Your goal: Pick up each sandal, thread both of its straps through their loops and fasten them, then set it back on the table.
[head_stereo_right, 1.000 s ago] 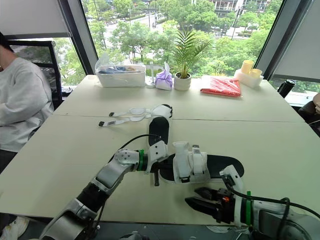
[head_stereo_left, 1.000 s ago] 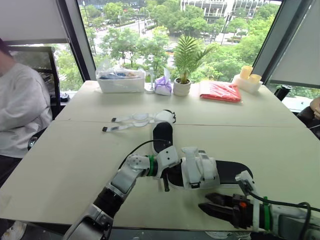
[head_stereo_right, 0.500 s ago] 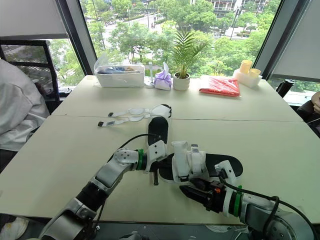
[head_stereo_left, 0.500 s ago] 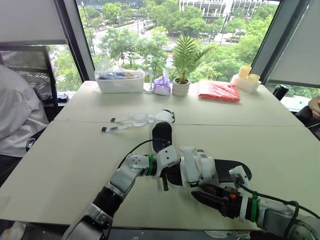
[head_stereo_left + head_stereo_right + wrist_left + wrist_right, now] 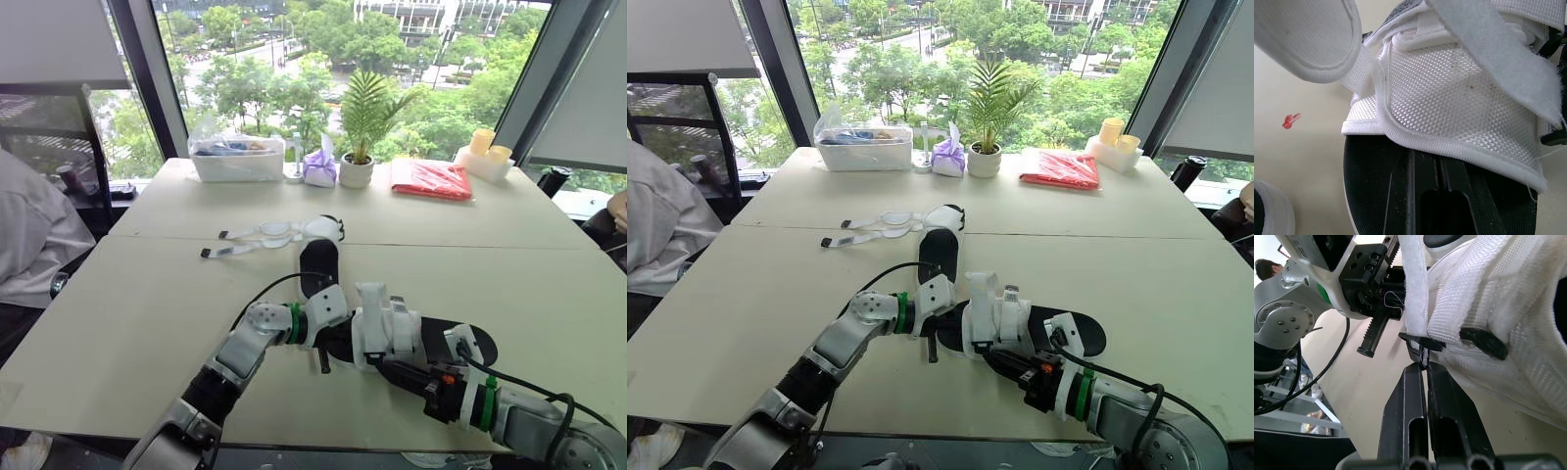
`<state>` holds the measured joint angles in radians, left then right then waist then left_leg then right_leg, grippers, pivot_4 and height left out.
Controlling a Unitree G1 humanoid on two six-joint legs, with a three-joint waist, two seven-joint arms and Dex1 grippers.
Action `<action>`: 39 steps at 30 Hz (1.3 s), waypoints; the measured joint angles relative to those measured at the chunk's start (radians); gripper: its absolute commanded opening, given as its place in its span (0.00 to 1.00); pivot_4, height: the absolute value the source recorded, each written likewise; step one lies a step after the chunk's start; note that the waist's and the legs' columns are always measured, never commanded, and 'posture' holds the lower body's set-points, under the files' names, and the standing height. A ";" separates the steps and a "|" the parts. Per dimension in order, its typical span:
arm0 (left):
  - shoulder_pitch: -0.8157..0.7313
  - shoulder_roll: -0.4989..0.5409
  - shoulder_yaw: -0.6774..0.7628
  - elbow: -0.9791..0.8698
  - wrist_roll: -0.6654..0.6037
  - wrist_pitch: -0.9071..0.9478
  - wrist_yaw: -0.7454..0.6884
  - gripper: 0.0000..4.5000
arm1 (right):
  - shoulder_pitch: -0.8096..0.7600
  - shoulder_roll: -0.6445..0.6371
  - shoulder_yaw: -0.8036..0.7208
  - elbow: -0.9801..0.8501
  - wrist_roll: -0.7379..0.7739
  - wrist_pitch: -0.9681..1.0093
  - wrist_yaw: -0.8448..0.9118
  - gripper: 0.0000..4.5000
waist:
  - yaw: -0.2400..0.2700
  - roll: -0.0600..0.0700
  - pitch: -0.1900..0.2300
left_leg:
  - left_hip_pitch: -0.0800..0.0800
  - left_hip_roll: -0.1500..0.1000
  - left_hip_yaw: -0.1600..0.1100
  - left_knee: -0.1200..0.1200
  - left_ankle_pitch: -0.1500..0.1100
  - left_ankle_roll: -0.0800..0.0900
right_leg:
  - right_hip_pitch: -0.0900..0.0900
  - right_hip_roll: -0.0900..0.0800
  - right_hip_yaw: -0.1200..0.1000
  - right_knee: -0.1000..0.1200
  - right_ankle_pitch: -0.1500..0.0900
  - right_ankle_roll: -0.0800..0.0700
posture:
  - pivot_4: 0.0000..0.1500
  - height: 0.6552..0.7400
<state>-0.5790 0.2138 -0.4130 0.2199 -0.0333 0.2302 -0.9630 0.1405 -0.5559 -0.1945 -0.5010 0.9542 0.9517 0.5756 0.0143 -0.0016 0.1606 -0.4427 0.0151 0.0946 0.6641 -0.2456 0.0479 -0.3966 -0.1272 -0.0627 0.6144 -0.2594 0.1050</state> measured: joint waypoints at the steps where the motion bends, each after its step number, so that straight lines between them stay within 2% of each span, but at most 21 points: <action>1: 0.000 0.000 0.000 0.000 0.000 0.000 0.000 0.00 | 0.010 -0.016 0.004 -0.001 0.000 -0.001 0.011 0.01 | 0.001 0.000 0.000 | 0.000 0.000 0.000 0.000 0.000 0.000 | 0.000 0.000 0.000 0.000 0.000 0.000 | 1.00 1.00; 12: 0.000 -0.001 -0.001 0.003 0.000 -0.003 0.002 0.00 | 0.166 -0.163 0.060 -0.096 0.005 0.018 0.136 0.01 | 0.001 0.000 0.000 | 0.000 0.000 0.000 0.000 0.000 0.000 | 0.001 0.000 0.000 -0.001 0.000 0.000 | 1.00 1.00; 15: 0.000 -0.001 -0.002 0.004 0.000 -0.003 0.002 0.00 | 0.143 -0.155 0.050 -0.092 0.004 0.008 0.119 0.20 | 0.000 0.000 0.000 | 0.000 0.000 0.000 0.000 0.000 0.000 | 0.000 0.000 0.000 -0.001 0.000 0.000 | 1.00 1.00; 16: 0.000 -0.001 -0.002 0.004 0.000 -0.003 0.002 0.00 | 0.118 -0.145 0.038 -0.083 0.005 0.002 0.107 0.30 | 0.000 0.000 0.000 | 0.000 0.000 0.000 0.001 0.000 0.000 | 0.000 0.000 0.000 -0.001 0.000 0.000 | 1.00 1.00; 17: 0.001 -0.002 -0.002 0.004 0.000 -0.003 0.003 0.00 | 0.092 -0.137 0.020 -0.079 0.011 -0.001 0.095 0.44 | 0.001 0.000 0.000 | 0.000 0.000 0.000 0.001 0.000 0.000 | 0.000 0.000 0.000 -0.001 0.000 0.000 | 1.00 1.00; 22: 0.000 -0.003 -0.002 0.004 0.000 -0.005 0.003 0.00 | 0.042 -0.124 -0.002 -0.074 0.033 -0.001 0.050 1.00 | 0.004 0.000 0.000 | 0.000 0.000 0.000 0.001 0.000 0.000 | 0.001 0.000 0.000 -0.001 0.000 0.000 | 1.00 1.00; 32: 0.004 -0.002 -0.002 0.002 0.000 -0.003 0.004 0.00 | 0.028 -0.089 -0.008 -0.061 0.057 0.002 0.012 1.00 | 0.001 0.000 0.000 | 0.000 0.000 0.000 0.001 0.000 0.001 | 0.001 0.000 0.000 -0.001 0.000 0.000 | 1.00 1.00; 39: 0.005 -0.005 -0.003 0.003 0.001 -0.004 0.003 0.00 | 0.017 -0.051 -0.011 -0.061 0.144 0.015 -0.022 1.00 | 0.002 0.000 0.000 | 0.000 0.000 0.000 0.001 0.000 0.001 | 0.001 0.000 0.000 -0.001 0.000 0.000 | 1.00 1.00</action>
<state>-0.5745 0.2083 -0.4156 0.2226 -0.0327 0.2264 -0.9598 0.1575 -0.6068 -0.2052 -0.5625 1.0978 0.9664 0.5536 0.0159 -0.0016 0.1605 -0.4427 0.0151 0.0943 0.6647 -0.2459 0.0484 -0.3955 -0.1276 -0.0631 0.6138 -0.2594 0.1050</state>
